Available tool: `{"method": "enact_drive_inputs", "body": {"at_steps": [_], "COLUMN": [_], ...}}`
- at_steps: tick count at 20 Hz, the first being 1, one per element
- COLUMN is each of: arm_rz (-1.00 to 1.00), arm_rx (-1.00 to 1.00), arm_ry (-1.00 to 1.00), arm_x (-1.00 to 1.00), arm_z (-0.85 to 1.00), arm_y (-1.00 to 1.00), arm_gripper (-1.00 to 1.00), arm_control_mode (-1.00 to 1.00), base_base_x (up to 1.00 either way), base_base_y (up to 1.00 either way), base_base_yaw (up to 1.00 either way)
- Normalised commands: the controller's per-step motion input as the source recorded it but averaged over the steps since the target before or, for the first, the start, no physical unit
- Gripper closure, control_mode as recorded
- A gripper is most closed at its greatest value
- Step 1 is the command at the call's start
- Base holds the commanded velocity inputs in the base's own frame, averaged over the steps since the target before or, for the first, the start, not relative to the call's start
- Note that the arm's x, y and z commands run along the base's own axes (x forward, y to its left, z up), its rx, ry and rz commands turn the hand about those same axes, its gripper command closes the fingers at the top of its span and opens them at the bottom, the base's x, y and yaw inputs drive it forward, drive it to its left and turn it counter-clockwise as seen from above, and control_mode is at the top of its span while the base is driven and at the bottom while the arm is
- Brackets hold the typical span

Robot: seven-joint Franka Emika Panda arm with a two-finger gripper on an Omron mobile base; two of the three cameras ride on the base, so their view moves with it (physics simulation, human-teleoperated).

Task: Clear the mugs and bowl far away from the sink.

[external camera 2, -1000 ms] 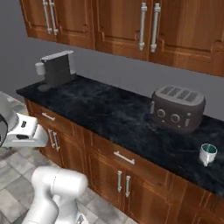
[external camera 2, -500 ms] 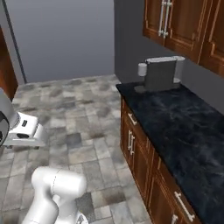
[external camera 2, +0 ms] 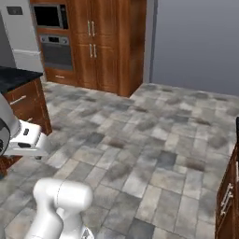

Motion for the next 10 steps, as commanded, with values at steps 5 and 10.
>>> {"method": "enact_drive_inputs", "body": {"at_steps": [5,10], "arm_rz": [0.0,0.0], "arm_rx": [0.0,0.0], "arm_ry": [0.0,0.0], "arm_x": [0.0,0.0], "arm_z": [0.0,0.0], "arm_y": [0.0,0.0], "arm_gripper": [-1.0,-1.0], "arm_control_mode": [1.0,1.0], "base_base_x": [0.0,0.0], "base_base_y": [0.0,0.01], "base_base_yaw": [1.0,1.0]}}
